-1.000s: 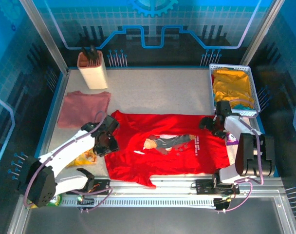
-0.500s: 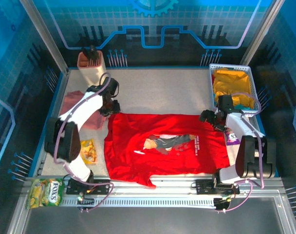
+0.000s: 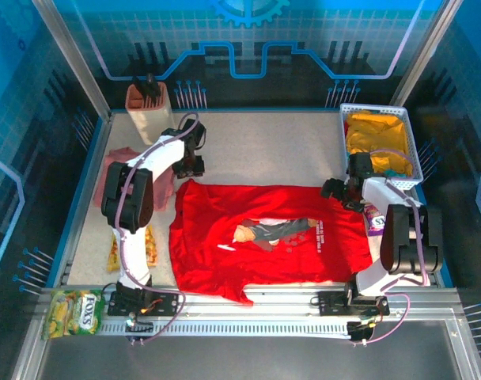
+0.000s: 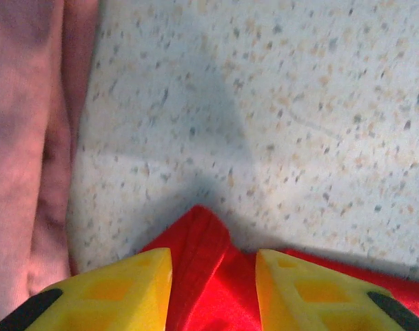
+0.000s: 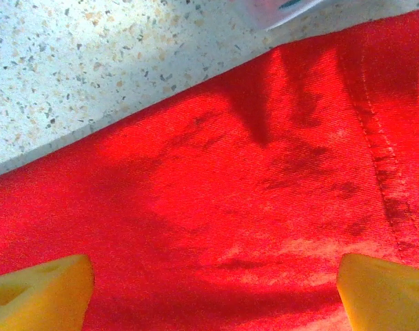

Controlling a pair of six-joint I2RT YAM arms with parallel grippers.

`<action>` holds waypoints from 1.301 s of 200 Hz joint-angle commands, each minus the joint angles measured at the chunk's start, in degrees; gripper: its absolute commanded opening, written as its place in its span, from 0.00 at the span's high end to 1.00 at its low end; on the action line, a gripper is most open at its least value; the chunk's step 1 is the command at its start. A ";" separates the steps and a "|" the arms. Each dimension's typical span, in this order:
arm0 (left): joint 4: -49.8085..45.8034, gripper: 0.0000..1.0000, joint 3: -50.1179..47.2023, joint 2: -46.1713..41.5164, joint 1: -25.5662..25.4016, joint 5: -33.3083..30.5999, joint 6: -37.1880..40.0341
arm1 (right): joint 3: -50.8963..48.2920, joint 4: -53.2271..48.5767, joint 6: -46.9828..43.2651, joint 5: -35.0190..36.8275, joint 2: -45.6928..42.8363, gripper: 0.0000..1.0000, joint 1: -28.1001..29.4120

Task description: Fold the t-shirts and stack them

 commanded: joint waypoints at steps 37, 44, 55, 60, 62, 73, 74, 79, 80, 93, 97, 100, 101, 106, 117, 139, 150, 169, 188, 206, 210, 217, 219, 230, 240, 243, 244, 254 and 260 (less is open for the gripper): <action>-3.50 0.66 2.47 4.87 -0.99 -2.12 5.04 | 2.78 -0.33 -0.09 0.41 3.08 0.09 0.96; -3.41 0.66 2.16 4.85 -0.98 -1.88 5.17 | 2.81 -0.36 -0.03 0.43 3.17 0.09 0.92; -3.32 0.66 1.75 4.97 -1.07 -1.86 5.35 | 2.81 -0.38 -0.03 0.50 3.25 0.09 0.90; -3.17 0.66 1.50 5.02 -1.07 -1.75 5.41 | 2.81 -0.39 -0.03 0.54 3.28 0.09 0.92; -3.17 0.66 1.43 5.02 -1.07 -1.76 5.41 | 2.78 -0.40 -0.03 0.61 3.28 0.09 0.90; -3.05 0.67 0.88 5.14 -1.07 -2.09 5.53 | 2.64 -0.31 0.00 0.82 3.21 0.09 0.94; -3.01 0.67 0.82 5.15 -1.07 -2.06 5.53 | 2.56 -0.31 0.00 0.90 3.20 0.09 0.96; -3.02 0.67 0.65 5.23 -1.07 -2.18 5.53 | 2.43 -0.31 0.10 1.19 3.09 0.09 0.95; -2.99 0.67 0.62 5.28 -1.07 -2.20 5.53 | 2.46 -0.31 0.09 1.26 3.10 0.09 0.97; -3.22 0.69 0.52 5.63 -1.07 -3.04 5.56 | 2.28 -0.22 0.18 1.74 3.18 0.09 0.95; -3.23 0.69 0.57 5.73 -1.07 -3.42 5.54 | 2.27 -0.30 0.18 1.82 3.34 0.09 0.92; -3.29 0.69 0.59 5.84 -1.07 -3.68 5.49 | 2.37 -0.38 0.19 1.86 3.43 0.09 0.92; -3.31 0.70 0.59 5.85 -1.07 -3.78 5.51 | 2.38 -0.43 0.18 1.90 3.48 0.09 0.86; -3.40 0.71 0.66 6.01 -1.07 -4.24 5.53 | 2.54 -0.61 0.20 2.10 3.65 0.09 0.94; -3.79 0.73 1.00 6.38 -0.91 -5.25 5.14 | 2.93 -1.20 0.18 2.67 4.24 0.09 0.92; -4.28 0.78 1.64 6.75 -0.46 -5.37 4.36 | 3.70 -2.04 0.44 3.83 5.36 0.09 0.93; -4.20 0.82 1.81 6.52 -0.20 -5.21 3.83 | 4.04 -2.53 0.78 4.45 6.00 0.09 0.89; -4.11 0.89 1.64 5.93 0.37 -4.89 2.87 | 4.69 -3.57 1.40 5.46 7.41 0.10 0.74; -3.20 0.93 1.04 4.41 1.33 -3.99 1.88 | 5.20 -4.39 2.06 6.31 8.87 0.14 0.64; -1.69 0.95 -0.17 2.53 2.95 -1.90 0.58 | 5.38 -4.88 2.79 6.10 9.51 0.17 0.11; -1.45 0.95 -0.40 2.09 3.28 -1.58 0.28 | 5.38 -4.94 2.90 6.24 9.48 0.17 0.02; -1.02 0.95 -0.78 1.29 3.98 -1.10 -0.06 | 5.30 -4.97 3.07 6.41 9.40 0.17 -0.06; -0.96 0.95 -0.94 1.14 4.15 -1.01 -0.09 | 5.29 -4.97 3.19 6.51 9.35 0.17 -0.01; -0.65 0.95 -1.69 0.05 5.30 -0.84 -0.58 | 5.21 -5.05 3.34 6.73 9.27 0.18 -0.32; -0.01 0.95 -2.72 -1.06 6.17 -0.29 -0.83 | 5.07 -5.06 3.59 6.82 9.17 0.18 -0.55; 0.21 0.95 -3.19 -1.43 6.50 0.03 -1.00 | 5.07 -5.12 3.60 6.92 9.17 0.18 -0.57; 0.33 0.95 -3.32 -1.56 6.58 0.14 -1.08 | 5.05 -5.17 3.65 6.94 9.17 0.18 -0.63; 1.71 0.94 -5.05 -2.80 7.62 1.67 -1.53 | 5.01 -5.21 3.84 7.03 9.08 0.19 -0.83; 2.64 0.94 -6.06 -3.65 8.16 2.64 -1.80 | 5.02 -5.23 3.88 7.06 9.13 0.19 -0.99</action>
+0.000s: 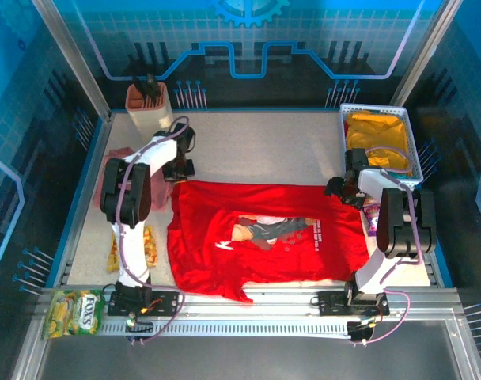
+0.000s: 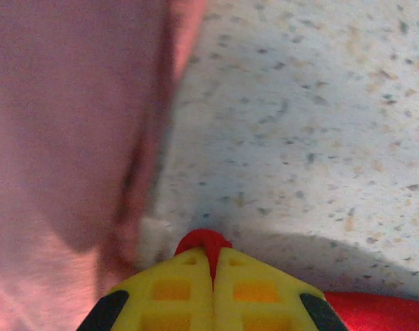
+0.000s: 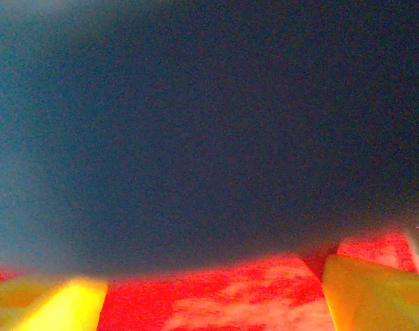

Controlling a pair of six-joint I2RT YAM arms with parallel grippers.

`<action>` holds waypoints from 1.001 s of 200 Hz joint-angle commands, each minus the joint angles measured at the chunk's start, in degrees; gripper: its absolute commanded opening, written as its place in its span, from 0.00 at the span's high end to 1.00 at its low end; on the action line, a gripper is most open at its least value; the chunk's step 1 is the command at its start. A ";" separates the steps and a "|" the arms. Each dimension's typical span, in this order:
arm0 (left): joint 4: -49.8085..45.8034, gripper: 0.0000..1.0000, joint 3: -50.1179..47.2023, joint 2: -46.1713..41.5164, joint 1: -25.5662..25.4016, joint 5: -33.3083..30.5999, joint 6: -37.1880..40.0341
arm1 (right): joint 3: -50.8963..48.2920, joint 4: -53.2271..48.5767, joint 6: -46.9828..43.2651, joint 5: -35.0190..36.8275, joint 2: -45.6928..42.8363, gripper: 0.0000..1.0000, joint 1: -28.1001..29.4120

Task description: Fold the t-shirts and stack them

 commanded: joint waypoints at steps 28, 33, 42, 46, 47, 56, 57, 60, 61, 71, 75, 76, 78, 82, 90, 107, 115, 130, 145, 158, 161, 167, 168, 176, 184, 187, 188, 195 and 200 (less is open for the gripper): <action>3.96 0.78 -6.28 -6.63 4.59 4.63 -2.49 | -0.65 -4.06 2.28 0.74 0.82 0.19 -1.50; 3.96 0.75 -6.46 -6.68 4.90 4.84 -2.44 | -0.68 -4.10 2.36 0.70 0.83 0.19 -1.59; 4.02 0.68 -6.72 -6.61 5.36 5.13 -2.36 | -0.77 -3.96 2.42 0.65 0.77 0.19 -1.63; 4.09 0.66 -6.84 -6.61 5.52 5.27 -2.41 | -0.77 -3.96 2.39 0.68 0.76 0.19 -1.67; 4.11 0.66 -6.88 -6.61 5.55 5.30 -2.42 | -0.78 -3.96 2.38 0.66 0.76 0.19 -1.69; 4.22 0.65 -7.17 -6.61 5.83 5.54 -2.43 | -0.87 -3.97 2.44 0.70 0.68 0.19 -1.71; 4.22 0.65 -7.22 -6.56 5.83 5.57 -2.43 | -0.87 -3.97 2.44 0.67 0.68 0.19 -1.72; 4.37 0.65 -7.33 -6.59 5.96 5.64 -2.49 | -0.88 -3.96 2.45 0.66 0.64 0.19 -1.72; 4.43 0.65 -7.39 -6.60 5.99 5.66 -2.54 | -0.88 -3.96 2.45 0.65 0.62 0.19 -1.72; 4.76 0.66 -7.75 -6.70 6.29 5.95 -2.70 | -1.04 -3.87 2.52 0.63 0.46 0.19 -1.85; 4.89 0.66 -7.88 -6.77 6.35 5.94 -2.79 | -1.10 -3.87 2.56 0.67 0.46 0.19 -1.89; 4.91 0.67 -7.93 -6.78 6.45 5.94 -2.82 | -1.12 -3.92 2.55 0.70 0.39 0.19 -1.94; 4.99 0.67 -7.96 -6.81 6.45 5.94 -2.92 | -1.18 -3.88 2.50 0.72 0.41 0.19 -1.97; 5.11 0.68 -8.10 -6.87 6.60 6.01 -3.01 | -1.24 -3.80 2.53 0.62 0.30 0.19 -2.05; 5.56 0.68 -8.55 -7.16 6.87 6.11 -3.19 | -1.52 -3.83 2.54 0.74 0.07 0.19 -2.20; 6.44 0.72 -9.23 -7.74 7.23 6.83 -3.72 | -2.02 -3.62 2.54 1.07 -0.78 0.20 -2.74; 6.82 0.75 -9.42 -7.92 7.31 7.19 -4.06 | -2.31 -3.46 2.50 1.38 -1.20 0.20 -2.96; 7.41 0.80 -9.29 -8.10 7.33 8.18 -4.43 | -2.64 -3.26 2.19 1.32 -1.89 0.20 -3.29; 7.85 0.85 -8.86 -8.03 7.34 9.11 -4.94 | -2.47 -3.44 2.03 1.31 -1.92 0.20 -3.22; 8.20 0.92 -8.56 -7.94 7.33 9.42 -5.52 | -2.39 -3.48 2.07 1.32 -1.70 0.20 -3.49; 8.28 0.93 -8.47 -7.93 7.33 9.50 -5.65 | -2.43 -3.44 2.02 1.31 -1.69 0.20 -3.52; 8.57 0.97 -8.42 -7.93 7.35 9.78 -5.96 | -2.48 -3.43 2.01 1.27 -1.61 0.20 -3.63; 8.55 0.98 -8.42 -7.93 7.34 9.88 -5.95 | -2.47 -3.43 2.01 1.27 -1.65 0.20 -3.64; 8.69 1.00 -8.29 -8.01 7.33 10.21 -6.26 | -2.47 -3.43 2.15 1.31 -1.75 0.20 -3.78; 8.83 1.00 -8.23 -8.14 7.33 10.43 -6.62 | -2.69 -3.30 2.31 1.43 -2.11 0.20 -3.96; 8.93 1.00 -8.23 -8.16 7.33 10.53 -6.78 | -2.78 -3.26 2.32 1.58 -2.19 0.20 -3.95; 8.95 1.00 -8.24 -8.22 7.33 10.57 -6.80 | -2.80 -3.22 2.30 1.59 -2.25 0.20 -3.93; 9.29 1.00 -8.37 -8.47 7.33 10.89 -7.14 | -2.98 -3.14 2.28 1.71 -2.67 0.20 -4.02; 9.57 1.00 -8.53 -8.68 7.34 11.31 -7.33 | -2.99 -3.15 2.38 1.85 -2.90 0.20 -4.14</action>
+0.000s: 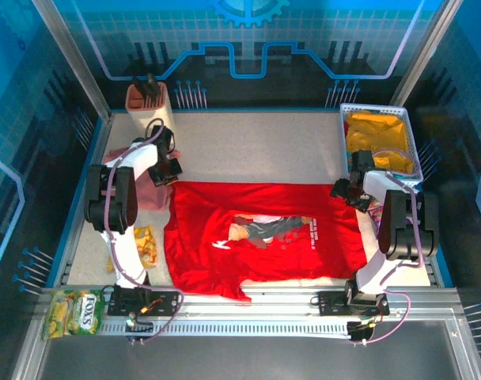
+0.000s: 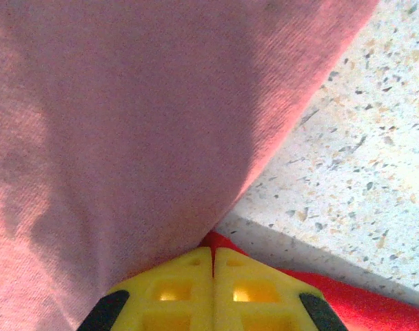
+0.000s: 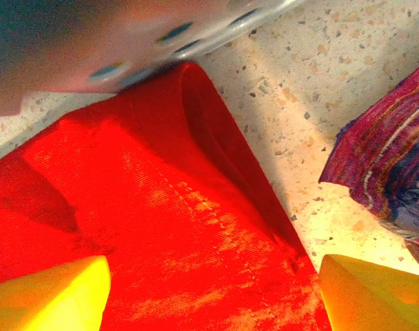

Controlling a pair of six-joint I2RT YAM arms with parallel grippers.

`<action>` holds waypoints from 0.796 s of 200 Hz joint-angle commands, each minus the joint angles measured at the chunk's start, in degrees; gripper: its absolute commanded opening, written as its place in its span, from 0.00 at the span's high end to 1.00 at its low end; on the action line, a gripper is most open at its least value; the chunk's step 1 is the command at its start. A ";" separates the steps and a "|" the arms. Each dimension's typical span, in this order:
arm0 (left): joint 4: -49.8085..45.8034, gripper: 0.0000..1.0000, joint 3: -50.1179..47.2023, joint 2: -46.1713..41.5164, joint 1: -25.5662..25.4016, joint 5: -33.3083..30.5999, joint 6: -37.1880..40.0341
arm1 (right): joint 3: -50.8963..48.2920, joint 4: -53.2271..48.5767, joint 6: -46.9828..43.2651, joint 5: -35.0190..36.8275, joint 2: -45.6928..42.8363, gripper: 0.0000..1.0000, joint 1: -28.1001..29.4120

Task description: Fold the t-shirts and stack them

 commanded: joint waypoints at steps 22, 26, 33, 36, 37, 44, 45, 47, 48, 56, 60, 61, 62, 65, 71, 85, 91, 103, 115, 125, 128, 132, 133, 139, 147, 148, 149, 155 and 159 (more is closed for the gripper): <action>1.90 1.00 -0.44 -3.76 0.60 3.23 -2.64 | -2.25 -2.66 1.42 1.70 -2.88 0.20 -2.04; 2.07 1.00 -0.61 -3.99 0.60 2.97 -2.81 | -2.41 -2.60 1.46 2.01 -3.13 0.20 -2.25; 2.71 1.00 -1.06 -4.42 0.59 2.88 -3.19 | -2.81 -2.55 1.58 2.41 -3.61 0.20 -2.55; 3.02 1.00 -1.24 -4.60 0.60 2.83 -3.37 | -2.97 -2.41 1.63 2.62 -3.91 0.20 -2.69; 3.11 1.00 -1.34 -4.68 0.60 2.87 -3.43 | -3.05 -2.40 1.68 2.71 -3.96 0.20 -2.72; 3.73 1.00 -1.72 -5.01 0.62 3.15 -3.86 | -3.52 -2.18 1.81 3.03 -4.69 0.21 -3.00; 3.82 1.00 -1.79 -5.07 0.61 3.21 -3.94 | -3.63 -2.15 1.86 3.05 -4.79 0.21 -3.01; 4.04 1.00 -1.85 -5.11 0.60 3.36 -4.04 | -3.78 -2.08 1.94 3.15 -5.06 0.21 -3.07; 4.11 1.00 -1.91 -5.16 0.60 3.44 -4.07 | -3.85 -2.01 1.97 3.15 -5.19 0.21 -3.09; 4.54 1.00 -2.11 -5.29 0.65 4.04 -4.53 | -4.26 -1.61 1.91 3.17 -6.17 0.21 -3.17; 4.72 1.00 -2.22 -5.30 0.64 4.26 -4.67 | -4.27 -1.49 1.99 2.99 -6.67 0.21 -3.11; 4.80 1.00 -2.18 -5.25 0.62 4.29 -4.69 | -4.27 -1.45 2.03 2.90 -6.75 0.21 -3.15; 4.80 1.00 -2.20 -5.23 0.57 4.39 -4.70 | -4.27 -1.39 2.01 2.81 -6.91 0.21 -3.17; 4.91 1.00 -2.23 -5.22 0.60 4.56 -4.71 | -4.27 -1.13 2.00 2.52 -7.27 0.21 -3.16; 5.11 1.00 -2.35 -5.20 0.56 4.86 -4.80 | -4.27 -0.54 1.70 1.50 -8.24 0.21 -3.10; 5.14 1.00 -2.41 -5.12 0.57 5.06 -4.65 | -6.30 0.61 0.59 -1.40 -10.64 0.21 -2.69; 5.14 1.00 -2.56 -5.20 0.59 5.01 -4.48 | -6.29 0.82 -0.27 -2.84 -11.42 0.21 -2.36; 5.19 1.00 -2.94 -5.45 0.51 5.01 -4.13 | -5.90 0.52 -1.74 -3.78 -12.69 0.21 -0.90; 5.32 1.00 -3.41 -5.80 0.54 5.16 -3.77 | -5.61 0.97 -3.58 -5.13 -13.81 0.21 0.96; 5.51 1.00 -3.75 -5.97 0.51 5.29 -3.57 | -5.12 1.29 -4.62 -6.28 -13.81 0.21 3.31; 5.62 1.00 -3.90 -6.08 0.51 5.41 -3.52 | -4.96 1.31 -4.91 -6.63 -13.70 0.20 3.93; 5.75 1.00 -4.07 -6.14 0.51 5.53 -3.41 | -4.92 1.12 -5.27 -7.03 -13.27 0.20 4.71; 5.75 1.00 -4.12 -6.16 0.51 5.59 -3.40 | -4.94 1.04 -5.29 -7.08 -13.12 0.20 4.89; 5.84 1.00 -4.30 -6.18 0.51 5.68 -3.38 | -3.36 0.73 -5.72 -7.51 -12.39 0.20 6.02; 6.01 1.00 -4.63 -6.18 0.57 5.87 -3.34 | -2.47 0.60 -6.12 -7.72 -10.99 0.20 7.25; 6.06 1.00 -4.66 -6.18 0.54 5.93 -3.33 | -2.40 0.56 -6.15 -7.78 -10.84 0.20 7.44; 6.09 1.00 -4.71 -6.18 0.53 5.96 -3.32 | -2.32 0.58 -6.21 -7.80 -10.67 0.20 7.58; 6.27 1.00 -4.97 -6.18 0.51 6.12 -3.24 | -1.87 0.61 -6.40 -7.96 -9.48 0.21 8.35; 6.37 1.00 -5.07 -6.14 0.51 6.16 -3.22 | -1.74 0.61 -6.38 -8.05 -8.90 0.21 8.58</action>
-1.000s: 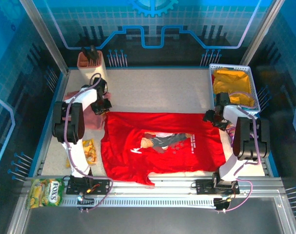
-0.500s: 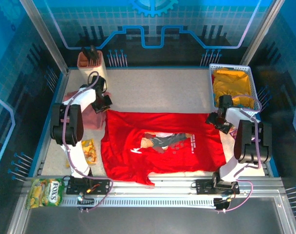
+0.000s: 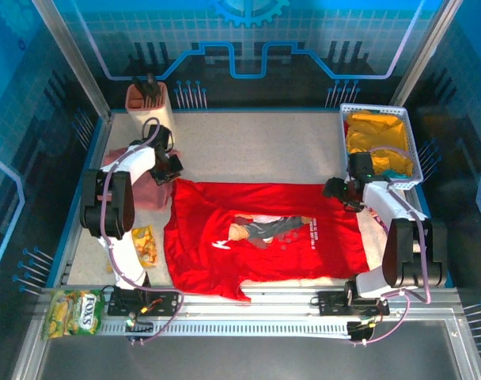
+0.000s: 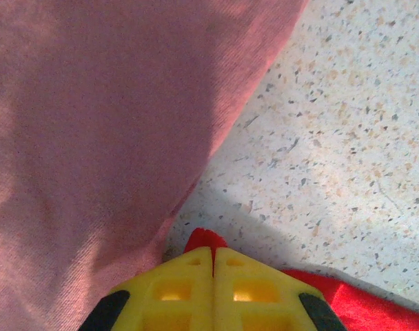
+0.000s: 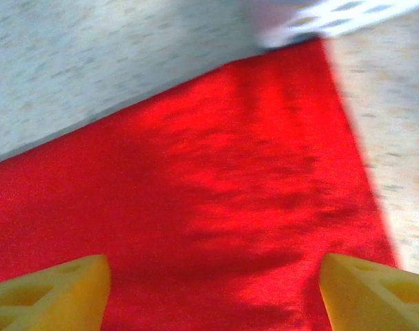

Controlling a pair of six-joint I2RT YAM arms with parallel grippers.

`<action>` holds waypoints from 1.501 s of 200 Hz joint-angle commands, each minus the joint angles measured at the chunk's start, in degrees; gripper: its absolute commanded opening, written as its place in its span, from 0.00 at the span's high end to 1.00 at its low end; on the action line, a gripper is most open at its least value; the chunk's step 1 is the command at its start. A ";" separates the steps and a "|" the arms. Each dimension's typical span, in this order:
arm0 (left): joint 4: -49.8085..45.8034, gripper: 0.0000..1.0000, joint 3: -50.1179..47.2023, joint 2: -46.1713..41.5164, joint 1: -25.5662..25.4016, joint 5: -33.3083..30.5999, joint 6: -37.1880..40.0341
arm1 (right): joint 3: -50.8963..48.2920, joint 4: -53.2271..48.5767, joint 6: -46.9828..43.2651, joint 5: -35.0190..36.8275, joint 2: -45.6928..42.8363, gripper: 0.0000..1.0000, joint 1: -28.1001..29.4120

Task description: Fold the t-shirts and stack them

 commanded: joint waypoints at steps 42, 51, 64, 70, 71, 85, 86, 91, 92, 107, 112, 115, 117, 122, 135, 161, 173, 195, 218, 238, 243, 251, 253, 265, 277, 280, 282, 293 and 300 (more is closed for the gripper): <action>1.34 1.00 -1.96 -2.10 0.40 2.59 0.72 | 6.31 -3.23 -3.72 -3.72 12.22 0.21 3.11; 1.35 1.00 -2.00 -2.00 0.36 2.54 0.78 | 7.52 -4.78 -3.71 -2.75 14.43 0.21 2.89; 1.42 1.00 -2.07 -1.95 0.36 2.48 0.83 | 8.79 -6.80 -2.91 -0.33 16.91 0.22 2.38; 1.44 1.00 -2.04 -1.99 0.36 2.38 0.83 | 8.88 -7.19 -2.62 0.79 17.63 0.22 1.96; 1.44 1.00 -2.03 -1.99 0.36 2.37 0.83 | 8.88 -7.26 -2.51 0.93 17.69 0.22 1.92; 1.44 1.00 -2.02 -2.06 0.32 2.21 0.90 | 8.42 -7.50 -1.36 2.93 18.06 0.23 0.45; 1.44 1.00 -2.02 -2.03 0.34 2.15 0.91 | 8.34 -7.50 -1.27 3.00 17.99 0.23 0.33; 1.35 1.00 -2.03 -2.07 0.35 2.02 0.96 | 7.96 -7.23 -1.11 3.10 17.87 0.24 -0.44; 1.35 1.00 -2.03 -2.08 0.31 1.97 0.98 | 7.93 -7.27 -1.18 2.92 17.76 0.24 -0.56; 1.18 1.00 -1.95 -2.07 0.35 1.48 1.09 | 6.90 -6.05 -0.02 2.98 16.24 0.25 -1.65; 1.14 1.00 -1.80 -2.01 0.35 1.19 1.24 | 7.00 -6.51 0.46 3.83 15.94 0.25 -2.00; 1.00 1.00 -1.64 -1.89 0.29 1.05 1.31 | 7.22 -6.85 0.56 4.13 15.88 0.25 -2.18; 0.91 1.00 -1.58 -1.89 0.34 0.94 1.30 | 7.32 -7.11 0.63 4.49 15.83 0.26 -2.35; 0.60 1.00 -1.31 -1.76 0.28 0.66 1.38 | 7.54 -7.63 0.78 5.13 15.73 0.26 -2.68; 0.14 0.99 -0.73 -1.43 0.36 -0.06 1.69 | 7.53 -7.63 0.45 5.18 15.38 0.26 -3.88; -0.91 0.94 1.07 -0.75 0.36 -1.65 2.30 | 6.42 -6.31 0.00 3.26 14.83 0.26 -4.74; -1.39 0.83 2.18 -0.35 0.36 -2.24 2.66 | 6.30 -5.77 -0.20 2.61 14.99 0.26 -4.34; -2.92 0.55 4.56 0.06 0.37 -3.90 3.57 | 6.49 -5.32 -0.65 1.99 15.16 0.25 -3.52; -4.62 0.49 5.40 -1.31 0.36 -5.29 4.03 | 6.44 -5.19 -0.66 2.10 14.60 0.25 -3.31; -4.82 0.49 3.51 -5.38 -0.97 -2.22 3.35 | 6.11 -4.58 -0.54 1.52 13.41 0.25 -3.09; -5.01 0.49 2.50 -6.81 -1.96 -2.33 3.31 | 6.04 -4.44 -0.49 1.34 13.08 0.24 -3.13; -5.51 0.50 0.59 -9.17 -3.81 -3.72 3.01 | 6.06 -4.42 -0.32 0.94 12.64 0.24 -3.13; -5.57 0.50 0.02 -9.79 -4.29 -3.84 2.75 | 6.06 -4.35 -0.28 0.83 12.58 0.24 -3.13; -5.61 0.50 -4.36 -13.25 -6.71 -3.51 1.28 | 5.96 -4.32 -0.13 0.33 11.98 0.24 -2.96; -5.75 0.50 -9.12 -16.31 -8.75 -1.43 -0.68 | 5.80 -4.16 -0.20 0.11 11.60 0.23 -2.87; -5.70 0.50 -10.57 -17.08 -9.16 -0.87 -1.13 | 5.78 -4.09 -0.14 0.05 11.60 0.23 -2.87; -5.60 0.50 -11.54 -17.72 -9.51 -0.66 -1.71 | 5.79 -4.16 -0.19 0.06 11.60 0.22 -2.80; -4.81 0.51 -16.66 -20.75 -11.03 2.15 -3.49 | 5.77 -4.41 -0.28 -0.06 11.60 0.22 -2.82; -4.45 0.51 -19.74 -22.71 -12.25 3.81 -4.79 | 5.59 -4.38 -0.33 -0.24 11.47 0.21 -2.86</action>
